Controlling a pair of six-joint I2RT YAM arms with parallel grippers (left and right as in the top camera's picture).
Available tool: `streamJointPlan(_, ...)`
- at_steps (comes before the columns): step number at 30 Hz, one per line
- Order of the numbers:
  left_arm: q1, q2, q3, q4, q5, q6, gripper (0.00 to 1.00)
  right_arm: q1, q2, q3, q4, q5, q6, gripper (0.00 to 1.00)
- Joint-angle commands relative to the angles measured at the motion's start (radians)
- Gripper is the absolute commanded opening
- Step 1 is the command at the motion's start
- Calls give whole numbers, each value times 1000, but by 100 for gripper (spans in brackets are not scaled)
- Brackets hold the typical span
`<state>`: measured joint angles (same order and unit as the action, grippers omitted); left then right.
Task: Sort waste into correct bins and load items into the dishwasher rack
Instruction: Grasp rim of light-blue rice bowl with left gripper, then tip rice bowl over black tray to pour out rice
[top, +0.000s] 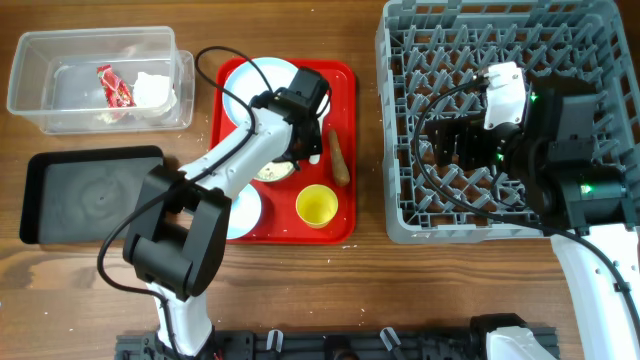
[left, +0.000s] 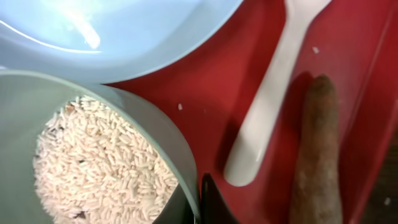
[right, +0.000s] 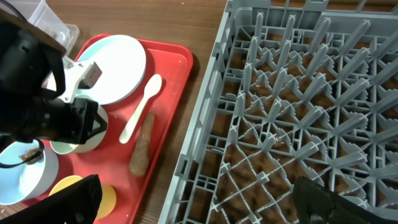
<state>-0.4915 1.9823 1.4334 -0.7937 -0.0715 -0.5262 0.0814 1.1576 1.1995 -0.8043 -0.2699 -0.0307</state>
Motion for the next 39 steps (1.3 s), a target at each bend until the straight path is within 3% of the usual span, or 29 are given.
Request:
streamJointPlan(1,-2,-36,80,-56,23,2,4,0,6,19,3,-21,8,100)
streamJointPlan(7,38,-111,204,-182,155,1,4,0,6,19,3,-21,8,100)
streamJointPlan(12,205,-226,226,-309,270,10,4,0,6,19,3,-21,8,100)
streamJointPlan(19,630,-267,218,-523,404,301,4,0,6,19,3,-21,8,100)
streamJointPlan(26,989,-247,183,-482,619,438,4,0,31,19,4,-21,8,100)
streamJointPlan(32,1147,-179,80,-446,847,523,4,0,43,19,-1,-21,16,100)
streamJointPlan(36,1234,-101,36,-450,892,523,4,0,43,19,-6,-22,16,100)
streamJointPlan(39,1277,-45,22,-458,1020,523,4,0,43,19,-5,-21,15,100)
